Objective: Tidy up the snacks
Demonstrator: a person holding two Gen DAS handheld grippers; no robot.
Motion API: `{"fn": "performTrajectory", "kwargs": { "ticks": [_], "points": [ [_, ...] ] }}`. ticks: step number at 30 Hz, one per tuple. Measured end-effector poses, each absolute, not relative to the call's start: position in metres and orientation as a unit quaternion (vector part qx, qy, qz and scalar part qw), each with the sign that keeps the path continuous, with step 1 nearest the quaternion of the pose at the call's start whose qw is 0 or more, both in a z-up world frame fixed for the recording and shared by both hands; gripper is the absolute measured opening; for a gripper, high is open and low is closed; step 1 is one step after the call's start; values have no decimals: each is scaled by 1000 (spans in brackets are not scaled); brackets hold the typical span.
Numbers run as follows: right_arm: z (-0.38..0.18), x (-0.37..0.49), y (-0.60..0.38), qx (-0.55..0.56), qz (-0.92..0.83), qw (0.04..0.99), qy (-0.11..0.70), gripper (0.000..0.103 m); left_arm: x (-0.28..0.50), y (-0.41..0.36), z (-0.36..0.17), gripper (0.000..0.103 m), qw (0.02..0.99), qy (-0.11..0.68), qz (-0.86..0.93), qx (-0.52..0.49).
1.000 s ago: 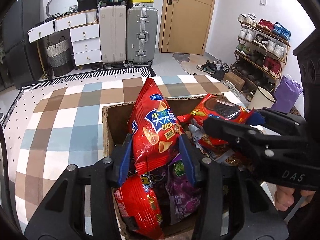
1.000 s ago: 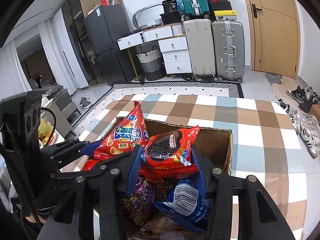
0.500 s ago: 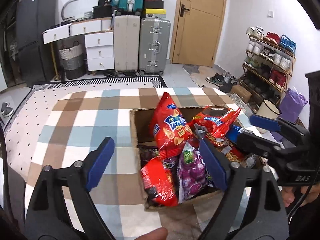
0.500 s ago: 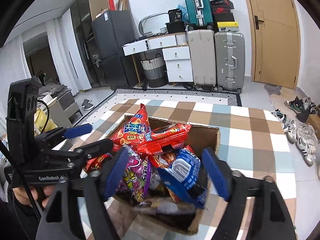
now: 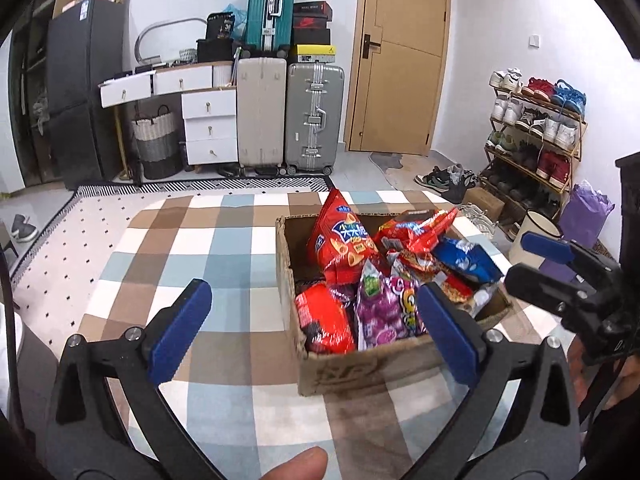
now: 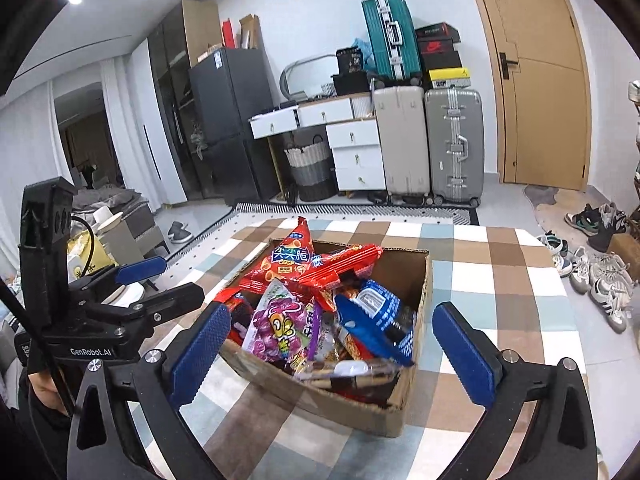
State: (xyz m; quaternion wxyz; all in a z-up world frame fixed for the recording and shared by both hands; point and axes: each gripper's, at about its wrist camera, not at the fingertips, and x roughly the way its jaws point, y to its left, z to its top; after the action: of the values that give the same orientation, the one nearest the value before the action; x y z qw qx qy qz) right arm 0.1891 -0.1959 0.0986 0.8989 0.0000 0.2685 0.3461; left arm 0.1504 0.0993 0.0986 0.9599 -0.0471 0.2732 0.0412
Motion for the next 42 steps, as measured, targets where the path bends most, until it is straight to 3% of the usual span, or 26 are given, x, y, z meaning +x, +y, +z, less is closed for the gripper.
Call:
{"fn": "performTrajectory", "kwargs": {
  "ticks": [16, 42],
  "points": [
    [63, 137, -223, 14, 348, 910, 223, 103, 92, 81, 57, 102, 972, 227, 33, -50],
    [39, 122, -226, 9, 339, 926, 166, 103, 94, 81, 24, 102, 979, 195, 33, -46]
  ]
}}
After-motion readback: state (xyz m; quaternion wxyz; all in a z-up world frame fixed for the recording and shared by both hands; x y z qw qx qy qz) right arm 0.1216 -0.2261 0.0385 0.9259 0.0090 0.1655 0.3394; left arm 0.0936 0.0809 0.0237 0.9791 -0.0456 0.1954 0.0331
